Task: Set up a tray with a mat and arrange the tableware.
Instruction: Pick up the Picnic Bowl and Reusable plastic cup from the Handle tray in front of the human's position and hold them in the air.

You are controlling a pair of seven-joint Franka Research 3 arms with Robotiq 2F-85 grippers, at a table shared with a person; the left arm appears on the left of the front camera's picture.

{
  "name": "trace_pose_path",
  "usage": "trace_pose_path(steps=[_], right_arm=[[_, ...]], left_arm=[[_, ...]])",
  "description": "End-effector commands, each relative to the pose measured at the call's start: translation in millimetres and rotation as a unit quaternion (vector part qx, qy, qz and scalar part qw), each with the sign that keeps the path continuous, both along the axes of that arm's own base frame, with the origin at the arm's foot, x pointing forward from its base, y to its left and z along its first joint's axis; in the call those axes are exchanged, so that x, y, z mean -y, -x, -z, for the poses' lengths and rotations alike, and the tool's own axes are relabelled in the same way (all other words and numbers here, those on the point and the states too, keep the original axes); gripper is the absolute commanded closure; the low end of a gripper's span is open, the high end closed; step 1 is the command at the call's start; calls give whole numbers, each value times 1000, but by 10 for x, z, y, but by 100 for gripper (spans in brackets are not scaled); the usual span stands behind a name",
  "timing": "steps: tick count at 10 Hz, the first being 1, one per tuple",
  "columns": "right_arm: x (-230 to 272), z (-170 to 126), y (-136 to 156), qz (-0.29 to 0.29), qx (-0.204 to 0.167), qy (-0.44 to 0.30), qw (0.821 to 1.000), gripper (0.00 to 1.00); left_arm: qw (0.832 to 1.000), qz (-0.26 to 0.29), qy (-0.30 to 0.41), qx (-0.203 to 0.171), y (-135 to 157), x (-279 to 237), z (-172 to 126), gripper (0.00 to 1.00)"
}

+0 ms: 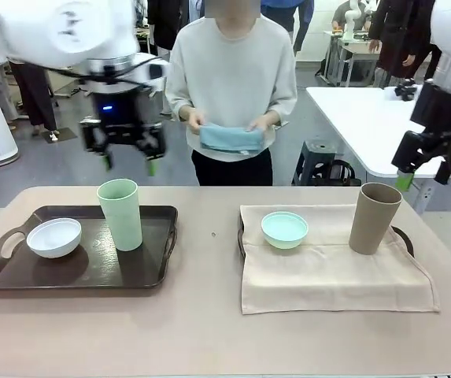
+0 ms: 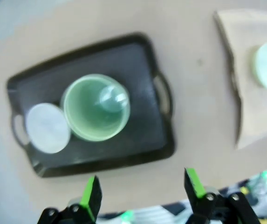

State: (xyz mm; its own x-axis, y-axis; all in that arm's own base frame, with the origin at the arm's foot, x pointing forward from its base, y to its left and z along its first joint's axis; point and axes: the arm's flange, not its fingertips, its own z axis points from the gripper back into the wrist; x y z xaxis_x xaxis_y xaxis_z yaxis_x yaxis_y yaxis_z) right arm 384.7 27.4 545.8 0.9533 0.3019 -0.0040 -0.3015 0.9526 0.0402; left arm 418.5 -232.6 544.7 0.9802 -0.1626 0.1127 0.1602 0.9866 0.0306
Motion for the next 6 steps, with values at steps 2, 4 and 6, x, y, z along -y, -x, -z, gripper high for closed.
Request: trace_pose_path(steps=[2,4,6], right_arm=[[0,0,0,0,0,0,1000,0],[0,0,0,0,0,0,1000,0],[152,35,-60,15,-26,-31,999,0]], left_arm=[[1000,0,0,0,0,0,0,7],[1000,0,0,0,0,0,0,7],[998,51,-2,-29,20,-412,4,7]])
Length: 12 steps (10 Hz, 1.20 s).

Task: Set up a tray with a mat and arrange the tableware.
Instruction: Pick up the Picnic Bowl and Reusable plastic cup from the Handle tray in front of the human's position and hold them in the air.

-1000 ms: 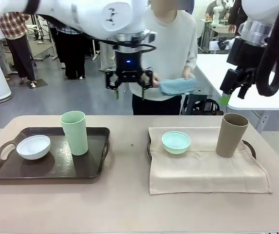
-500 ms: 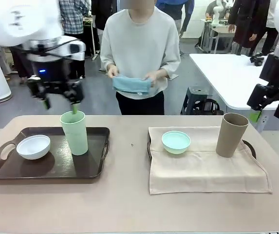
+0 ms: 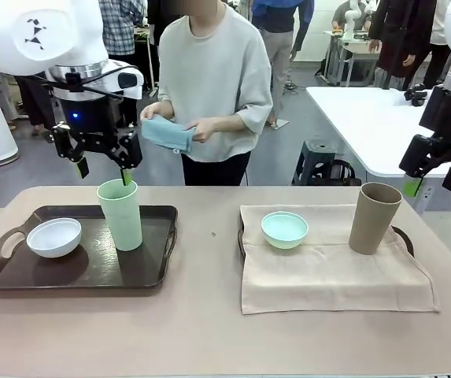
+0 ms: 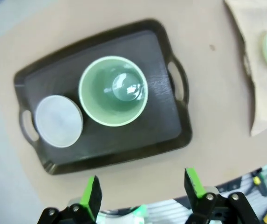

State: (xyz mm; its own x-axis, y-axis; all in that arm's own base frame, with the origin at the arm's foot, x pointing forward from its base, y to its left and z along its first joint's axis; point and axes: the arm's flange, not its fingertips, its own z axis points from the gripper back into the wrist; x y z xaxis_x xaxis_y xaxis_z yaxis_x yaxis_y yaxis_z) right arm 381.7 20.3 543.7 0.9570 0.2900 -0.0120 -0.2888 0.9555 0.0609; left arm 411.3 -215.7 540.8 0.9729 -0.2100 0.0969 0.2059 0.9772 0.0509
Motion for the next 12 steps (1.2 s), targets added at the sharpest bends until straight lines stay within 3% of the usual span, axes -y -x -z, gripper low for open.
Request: trace_pose_path(steps=[1,2,4,6,9,12], right_arm=[[343,51,-94,30,-40,-74,996,0],[623,71,-41,55,-49,-128,989,0],[1098,65,154,71,-53,-222,971,0],[1523,84,312,62,-55,-319,944,0],[2079,167,542,49,-36,-450,891,0],[2314,303,618,66,-36,-496,865,0]], left_arm=[[996,64,38,-46,-176,-524,16,7],[989,97,80,-80,-224,-927,6,7],[973,145,162,-79,-207,-1598,59,7],[959,146,231,-75,-122,-2135,137,7],[935,102,340,13,129,-1993,141,7],[908,37,411,67,515,-2085,261,7]])
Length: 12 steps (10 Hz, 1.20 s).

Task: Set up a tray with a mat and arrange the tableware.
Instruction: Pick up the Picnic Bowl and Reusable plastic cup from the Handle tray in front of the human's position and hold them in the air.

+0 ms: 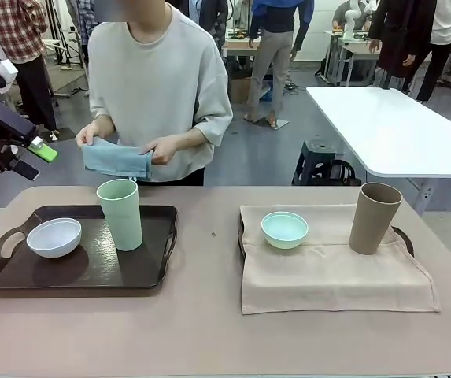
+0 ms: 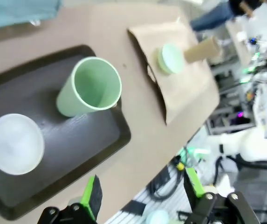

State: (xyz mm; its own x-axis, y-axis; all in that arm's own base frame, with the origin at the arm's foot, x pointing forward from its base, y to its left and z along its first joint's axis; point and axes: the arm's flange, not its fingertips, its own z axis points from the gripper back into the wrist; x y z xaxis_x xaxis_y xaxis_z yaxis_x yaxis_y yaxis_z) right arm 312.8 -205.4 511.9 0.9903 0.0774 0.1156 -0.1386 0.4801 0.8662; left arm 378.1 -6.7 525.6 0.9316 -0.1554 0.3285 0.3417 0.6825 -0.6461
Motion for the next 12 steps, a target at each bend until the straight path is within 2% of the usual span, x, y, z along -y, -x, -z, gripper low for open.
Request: trace_pose_path(steps=[1,2,4,5,11,12], right_arm=[[92,13,-77,-1,-3,-24,1000,0],[84,28,-100,-2,-4,-27,1000,0],[14,58,-145,-16,-11,-14,1000,0],[71,88,-69,0,-14,-15,1000,0],[71,88,-69,0,-14,-15,1000,0],[71,88,-69,0,-14,-15,1000,0]], left_arm=[[997,-72,41,9,252,-16,132,7],[993,-108,49,-1,275,34,78,7],[989,-139,18,-50,153,146,34,7],[995,-93,43,-13,241,-73,89,7],[994,-103,38,-18,232,-50,73,7],[991,-110,68,-40,182,-452,35,7]])
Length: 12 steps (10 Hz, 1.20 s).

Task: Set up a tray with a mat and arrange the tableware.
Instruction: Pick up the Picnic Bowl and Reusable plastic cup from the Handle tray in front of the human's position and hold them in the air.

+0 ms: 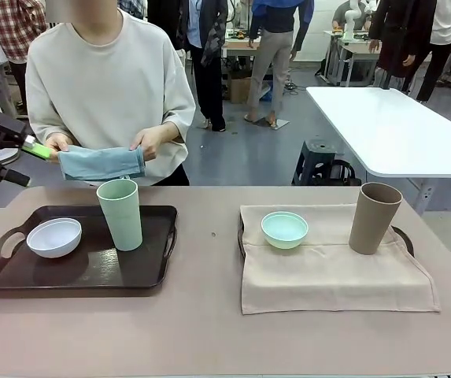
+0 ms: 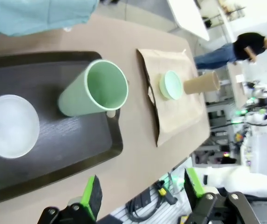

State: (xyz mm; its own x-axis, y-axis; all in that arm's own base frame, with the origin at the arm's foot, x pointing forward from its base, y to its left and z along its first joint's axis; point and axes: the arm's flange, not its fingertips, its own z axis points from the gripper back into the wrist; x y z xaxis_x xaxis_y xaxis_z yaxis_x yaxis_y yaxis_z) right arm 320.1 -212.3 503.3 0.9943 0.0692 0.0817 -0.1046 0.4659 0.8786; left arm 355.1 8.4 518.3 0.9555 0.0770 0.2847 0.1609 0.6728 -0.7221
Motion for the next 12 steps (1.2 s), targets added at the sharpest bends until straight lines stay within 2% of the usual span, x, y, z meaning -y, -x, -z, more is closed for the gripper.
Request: trace_pose_path(steps=[1,3,5,12], right_arm=[[2,1,4,-3,4,-6,1000,0],[2,1,4,-3,4,-6,1000,0],[-7,-7,-7,1,-1,3,1000,0],[-9,1,-4,-1,-1,1,1000,0]], left_arm=[[999,-1,25,-36,-30,-627,-48,7],[997,-15,43,-59,-25,-1107,-63,7],[996,-35,51,-59,39,-1257,-8,7],[997,-32,46,-59,90,-1177,-11,7]])
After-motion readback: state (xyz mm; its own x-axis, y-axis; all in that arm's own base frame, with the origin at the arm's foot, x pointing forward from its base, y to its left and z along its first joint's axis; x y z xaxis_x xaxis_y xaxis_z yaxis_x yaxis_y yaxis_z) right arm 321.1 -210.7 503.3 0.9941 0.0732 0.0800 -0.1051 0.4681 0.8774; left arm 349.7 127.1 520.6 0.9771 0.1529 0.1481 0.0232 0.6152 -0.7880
